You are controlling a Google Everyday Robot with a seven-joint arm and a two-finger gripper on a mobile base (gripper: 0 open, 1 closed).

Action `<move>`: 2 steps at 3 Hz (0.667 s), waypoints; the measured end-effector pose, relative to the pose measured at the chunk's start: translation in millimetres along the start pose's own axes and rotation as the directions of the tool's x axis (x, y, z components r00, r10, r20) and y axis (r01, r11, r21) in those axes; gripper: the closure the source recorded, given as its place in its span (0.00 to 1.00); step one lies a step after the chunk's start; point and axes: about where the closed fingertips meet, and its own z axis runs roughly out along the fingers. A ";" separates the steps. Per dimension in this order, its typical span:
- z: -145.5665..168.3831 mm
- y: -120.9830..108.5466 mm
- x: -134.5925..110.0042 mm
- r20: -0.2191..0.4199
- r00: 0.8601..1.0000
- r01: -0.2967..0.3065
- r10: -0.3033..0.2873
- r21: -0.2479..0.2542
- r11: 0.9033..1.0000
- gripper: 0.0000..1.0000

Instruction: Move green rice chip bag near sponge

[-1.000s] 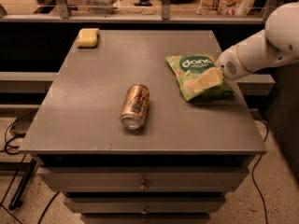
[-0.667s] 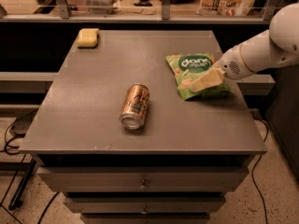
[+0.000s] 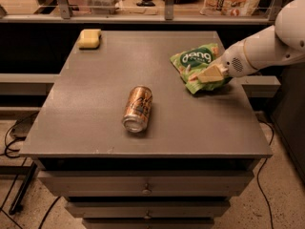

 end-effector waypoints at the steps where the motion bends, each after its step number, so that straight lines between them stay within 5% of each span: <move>1: -8.3 6.9 -47.6 0.070 0.995 0.078 -0.076 -0.017 0.997 1.00; 2: -12.3 21.0 -112.1 0.161 0.971 0.187 -0.177 -0.050 0.981 1.00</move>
Offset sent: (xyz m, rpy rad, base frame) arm 0.0473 0.1215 0.1646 0.1138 -0.3017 0.3204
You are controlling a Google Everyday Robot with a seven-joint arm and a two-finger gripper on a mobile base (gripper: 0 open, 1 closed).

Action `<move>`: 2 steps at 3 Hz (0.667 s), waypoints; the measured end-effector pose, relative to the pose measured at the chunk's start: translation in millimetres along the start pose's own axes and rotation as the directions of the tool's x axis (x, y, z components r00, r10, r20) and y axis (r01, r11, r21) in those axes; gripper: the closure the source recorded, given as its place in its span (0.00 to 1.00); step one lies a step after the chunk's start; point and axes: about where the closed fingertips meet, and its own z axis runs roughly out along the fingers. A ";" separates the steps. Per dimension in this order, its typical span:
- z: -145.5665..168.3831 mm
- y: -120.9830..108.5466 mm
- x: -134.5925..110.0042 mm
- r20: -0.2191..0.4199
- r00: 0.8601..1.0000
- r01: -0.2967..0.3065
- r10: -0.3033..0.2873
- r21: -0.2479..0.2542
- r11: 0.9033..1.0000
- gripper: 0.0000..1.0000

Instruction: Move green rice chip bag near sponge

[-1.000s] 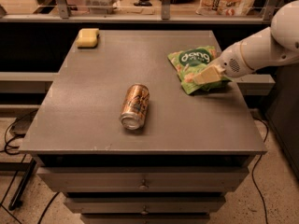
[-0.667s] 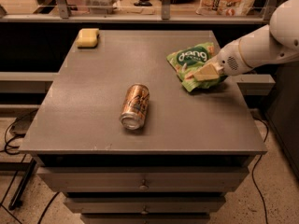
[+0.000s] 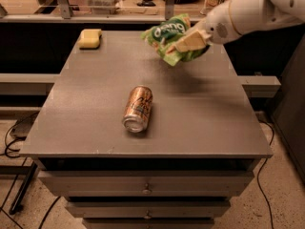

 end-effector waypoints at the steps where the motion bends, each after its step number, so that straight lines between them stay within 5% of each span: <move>1: 17.8 4.0 -56.9 0.049 0.994 0.096 -0.094 -0.044 0.994 1.00; 2: 51.7 14.4 -88.0 0.057 0.988 0.146 -0.141 -0.095 0.985 1.00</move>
Offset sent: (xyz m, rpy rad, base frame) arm 0.0506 0.1536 0.0408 -0.0206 -0.0615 0.2633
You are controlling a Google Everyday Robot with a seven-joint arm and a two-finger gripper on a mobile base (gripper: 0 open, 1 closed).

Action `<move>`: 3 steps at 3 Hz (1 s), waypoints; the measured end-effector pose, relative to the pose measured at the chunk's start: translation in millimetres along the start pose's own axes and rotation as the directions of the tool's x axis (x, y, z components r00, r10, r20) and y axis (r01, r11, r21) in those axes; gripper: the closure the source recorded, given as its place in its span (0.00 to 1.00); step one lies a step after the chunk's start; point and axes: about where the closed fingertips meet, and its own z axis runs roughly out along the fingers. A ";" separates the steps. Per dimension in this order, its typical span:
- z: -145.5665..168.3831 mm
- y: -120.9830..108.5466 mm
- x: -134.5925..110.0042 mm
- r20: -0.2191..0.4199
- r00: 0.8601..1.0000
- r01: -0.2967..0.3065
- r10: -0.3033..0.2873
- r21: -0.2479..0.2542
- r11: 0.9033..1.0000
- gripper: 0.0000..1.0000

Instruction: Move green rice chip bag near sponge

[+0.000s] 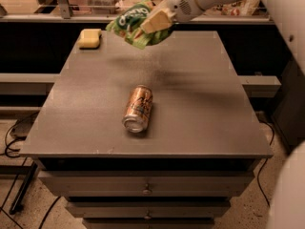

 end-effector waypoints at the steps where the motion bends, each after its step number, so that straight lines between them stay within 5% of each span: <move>1: 40.5 3.9 -10.3 -0.021 1.000 0.009 -0.010 -0.045 0.999 1.00; 2: 74.6 7.5 -6.8 -0.047 0.999 -0.019 0.016 -0.074 0.997 1.00; 3: 102.5 9.4 2.6 -0.075 0.995 -0.071 0.064 -0.089 0.994 0.81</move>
Offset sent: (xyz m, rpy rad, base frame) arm 0.0345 0.0869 -0.0645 -0.0437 0.1336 0.0330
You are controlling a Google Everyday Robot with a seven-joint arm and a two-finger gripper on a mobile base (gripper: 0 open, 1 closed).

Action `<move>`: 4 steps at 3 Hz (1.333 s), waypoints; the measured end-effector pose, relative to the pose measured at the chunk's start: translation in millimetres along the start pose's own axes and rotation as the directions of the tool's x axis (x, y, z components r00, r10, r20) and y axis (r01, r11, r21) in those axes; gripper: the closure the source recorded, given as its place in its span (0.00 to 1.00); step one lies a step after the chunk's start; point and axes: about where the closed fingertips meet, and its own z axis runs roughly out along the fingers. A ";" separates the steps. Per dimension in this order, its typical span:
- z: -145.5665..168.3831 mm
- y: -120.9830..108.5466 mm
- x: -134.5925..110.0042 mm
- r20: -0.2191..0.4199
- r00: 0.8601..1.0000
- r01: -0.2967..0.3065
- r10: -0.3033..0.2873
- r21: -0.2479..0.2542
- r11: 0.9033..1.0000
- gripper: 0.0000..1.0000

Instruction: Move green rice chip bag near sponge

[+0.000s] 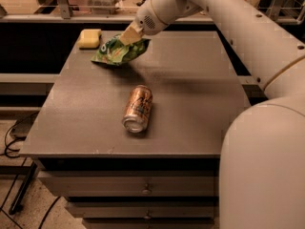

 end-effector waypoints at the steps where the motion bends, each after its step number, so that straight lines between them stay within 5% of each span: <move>1: 18.5 -3.6 4.8 -0.002 0.999 -0.052 0.052 -0.011 0.999 0.59; 3: 32.0 -5.9 2.6 -0.020 0.998 -0.058 0.057 -0.013 0.998 0.12; 4: 35.0 -4.8 3.1 -0.022 0.998 -0.058 0.057 -0.018 0.998 0.00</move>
Offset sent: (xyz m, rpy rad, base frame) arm 0.0247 0.0206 -0.0173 -0.0185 0.0516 -0.0474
